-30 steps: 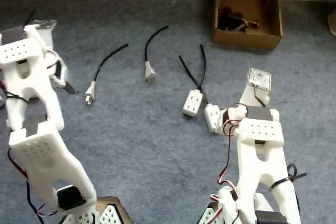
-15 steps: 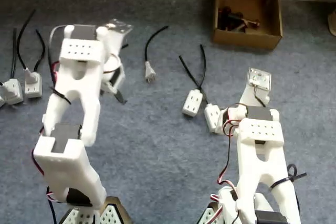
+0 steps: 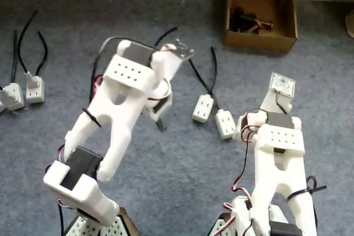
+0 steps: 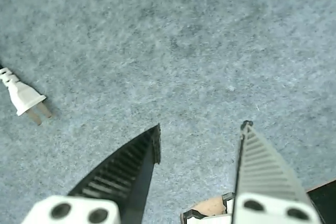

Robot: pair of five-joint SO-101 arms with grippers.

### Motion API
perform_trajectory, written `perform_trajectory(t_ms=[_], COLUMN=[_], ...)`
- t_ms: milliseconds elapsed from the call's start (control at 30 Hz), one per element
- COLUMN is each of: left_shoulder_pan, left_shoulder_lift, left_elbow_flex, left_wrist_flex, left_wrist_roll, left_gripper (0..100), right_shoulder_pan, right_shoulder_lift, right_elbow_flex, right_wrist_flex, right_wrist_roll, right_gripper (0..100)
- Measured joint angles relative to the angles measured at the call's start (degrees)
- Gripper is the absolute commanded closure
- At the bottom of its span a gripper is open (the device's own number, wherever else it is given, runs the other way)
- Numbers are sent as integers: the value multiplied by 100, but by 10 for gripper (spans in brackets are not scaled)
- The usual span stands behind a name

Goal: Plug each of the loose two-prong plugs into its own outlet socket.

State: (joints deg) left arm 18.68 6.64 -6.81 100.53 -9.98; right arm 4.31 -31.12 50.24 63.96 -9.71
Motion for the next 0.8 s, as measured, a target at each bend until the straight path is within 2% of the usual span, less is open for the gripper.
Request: perform_trajectory(t_ms=[167,467,800], left_shoulder_pan=[484,1574,1899], left_shoulder_lift=[-9,-9,316], left_elbow_flex=[0,0,-158], left_wrist_flex=[-79,-941,-1609], left_wrist_roll=[0,193,642], left_gripper=[773,772,773], right_shoulder_pan=[299,738,1073], right_shoulder_lift=[0,0,0], right_elbow_flex=[0,0,220], right_wrist_flex=[0,0,0], right_wrist_roll=[0,0,79], right_gripper=[863,863,863])
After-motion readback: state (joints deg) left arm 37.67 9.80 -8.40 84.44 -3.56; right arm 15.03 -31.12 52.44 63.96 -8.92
